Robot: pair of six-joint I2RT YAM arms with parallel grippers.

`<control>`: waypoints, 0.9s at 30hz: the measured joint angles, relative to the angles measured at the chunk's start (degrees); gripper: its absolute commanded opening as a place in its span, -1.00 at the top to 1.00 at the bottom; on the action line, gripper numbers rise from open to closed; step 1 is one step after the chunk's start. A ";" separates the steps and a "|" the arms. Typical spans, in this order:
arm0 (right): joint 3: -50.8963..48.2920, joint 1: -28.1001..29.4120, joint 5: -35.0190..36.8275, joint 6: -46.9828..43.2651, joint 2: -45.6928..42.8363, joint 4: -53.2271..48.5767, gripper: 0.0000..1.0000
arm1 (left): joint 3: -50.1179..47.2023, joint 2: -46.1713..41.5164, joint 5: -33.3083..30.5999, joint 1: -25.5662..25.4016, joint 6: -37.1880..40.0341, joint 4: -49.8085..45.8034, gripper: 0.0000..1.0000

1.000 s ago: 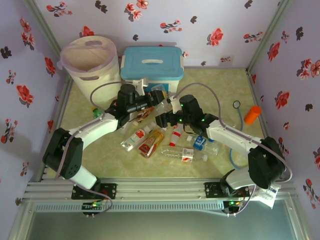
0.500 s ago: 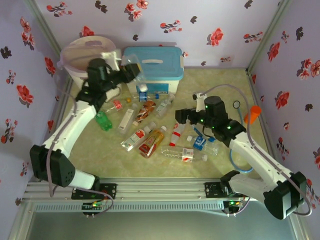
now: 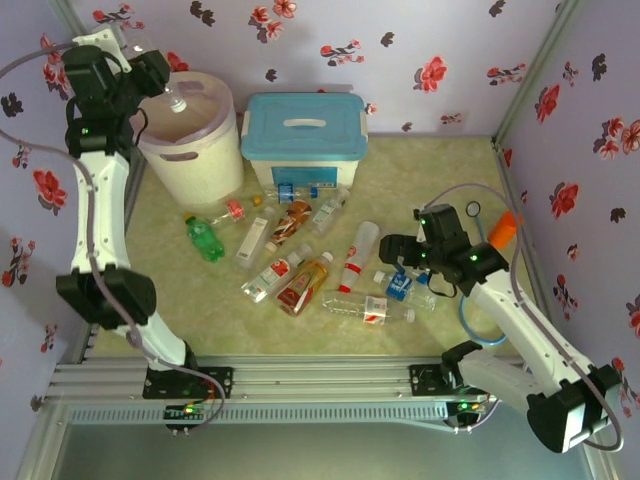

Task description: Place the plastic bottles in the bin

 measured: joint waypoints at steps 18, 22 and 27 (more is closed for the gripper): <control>1.90 -2.71 3.08 6.47 -8.37 -16.50 -0.87 | 22.16 28.11 -3.50 0.61 13.38 -21.49 0.59; 1.90 -3.82 3.13 7.63 -10.34 -16.63 -0.88 | 21.16 29.05 -3.52 -0.22 16.17 -22.14 0.51; 1.88 -5.33 3.54 8.90 -12.13 -16.68 -0.90 | 16.68 29.64 -3.50 -1.62 18.45 -22.77 0.37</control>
